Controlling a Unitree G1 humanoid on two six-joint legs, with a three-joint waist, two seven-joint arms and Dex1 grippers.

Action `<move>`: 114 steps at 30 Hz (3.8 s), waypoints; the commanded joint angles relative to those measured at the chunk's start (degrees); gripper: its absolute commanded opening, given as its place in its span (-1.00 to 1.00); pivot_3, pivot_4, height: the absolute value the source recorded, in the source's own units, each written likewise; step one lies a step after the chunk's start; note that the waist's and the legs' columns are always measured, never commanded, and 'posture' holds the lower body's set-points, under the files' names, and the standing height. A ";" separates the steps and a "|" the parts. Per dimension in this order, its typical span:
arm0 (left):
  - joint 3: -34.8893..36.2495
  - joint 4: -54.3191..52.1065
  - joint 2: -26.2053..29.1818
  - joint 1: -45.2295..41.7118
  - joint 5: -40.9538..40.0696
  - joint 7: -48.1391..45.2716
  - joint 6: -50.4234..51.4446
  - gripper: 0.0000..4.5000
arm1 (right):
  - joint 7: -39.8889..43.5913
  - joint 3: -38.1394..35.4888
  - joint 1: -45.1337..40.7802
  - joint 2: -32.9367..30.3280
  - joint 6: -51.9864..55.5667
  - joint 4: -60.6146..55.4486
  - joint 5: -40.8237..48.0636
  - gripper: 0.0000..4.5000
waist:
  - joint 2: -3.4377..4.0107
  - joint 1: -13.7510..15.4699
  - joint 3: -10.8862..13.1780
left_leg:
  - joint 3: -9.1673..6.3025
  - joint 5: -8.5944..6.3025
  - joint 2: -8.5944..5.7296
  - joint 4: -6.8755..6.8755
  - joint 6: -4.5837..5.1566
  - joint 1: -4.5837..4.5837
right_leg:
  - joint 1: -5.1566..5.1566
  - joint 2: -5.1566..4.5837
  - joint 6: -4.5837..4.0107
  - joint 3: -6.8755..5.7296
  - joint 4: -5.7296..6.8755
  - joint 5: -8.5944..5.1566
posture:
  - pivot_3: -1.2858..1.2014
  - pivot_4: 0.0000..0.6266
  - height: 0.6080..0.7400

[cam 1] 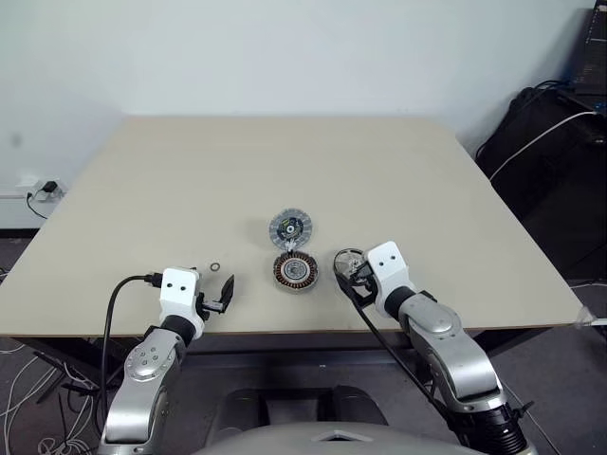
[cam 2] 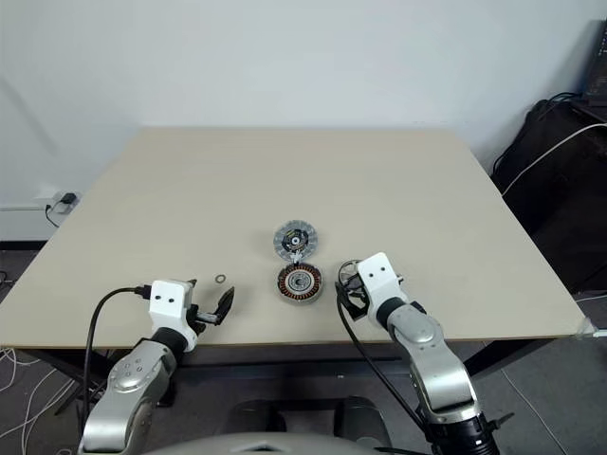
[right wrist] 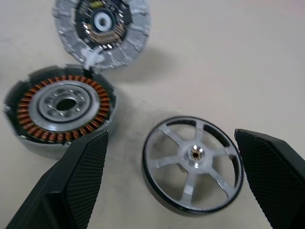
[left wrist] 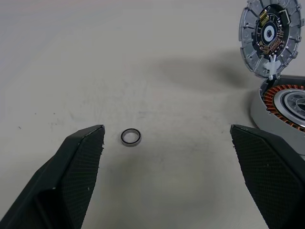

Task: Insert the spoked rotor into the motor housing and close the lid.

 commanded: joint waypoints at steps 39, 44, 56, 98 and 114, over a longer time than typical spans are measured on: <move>3.28 23.11 -0.17 -25.07 0.97 4.99 9.66 0.98 | -0.52 -0.98 -0.47 1.71 0.54 -1.63 0.99 1.00 | -0.21 0.06 -0.10 | 0.02 0.03 -0.04 0.07 0.01 0.00 | 0.08 0.12 0.08 0.01 0.09 0.06 | 0.03 -1.00 1.00; 2.96 26.45 0.04 -25.88 0.65 3.31 10.34 0.98 | -1.20 -1.22 0.28 1.89 0.58 -2.26 1.10 1.00 | -0.22 0.04 -0.11 | 0.04 0.04 -0.04 0.06 0.00 -0.01 | 0.11 0.11 0.08 0.04 0.12 0.06 | 0.03 -1.00 1.00; 2.22 27.97 -0.58 -24.07 1.35 2.53 12.61 0.41 | -1.92 -1.54 0.35 2.21 0.82 -2.50 1.32 1.00 | -0.25 0.08 -0.14 | 0.03 0.05 -0.04 0.08 -0.02 0.01 | 0.08 0.08 0.07 0.06 0.15 0.06 | 0.03 -1.00 1.00; -17.02 31.77 -8.20 -37.26 2.69 -9.06 8.12 -0.70 | -4.86 -2.74 2.52 4.30 0.82 -4.53 1.11 1.00 | -0.27 0.04 -0.22 | 0.06 0.23 -0.10 0.09 0.29 -0.02 | 0.23 0.22 0.10 0.13 0.20 0.07 | 0.03 -1.00 1.00; -18.49 29.71 -7.16 -34.55 4.59 -10.71 10.19 0.14 | -5.37 -2.68 2.57 4.41 0.73 -4.48 1.24 1.00 | -0.26 0.04 -0.23 | 0.03 0.23 -0.10 0.11 0.29 -0.05 | 0.17 0.14 0.09 0.15 0.20 0.07 | 0.03 -1.00 1.00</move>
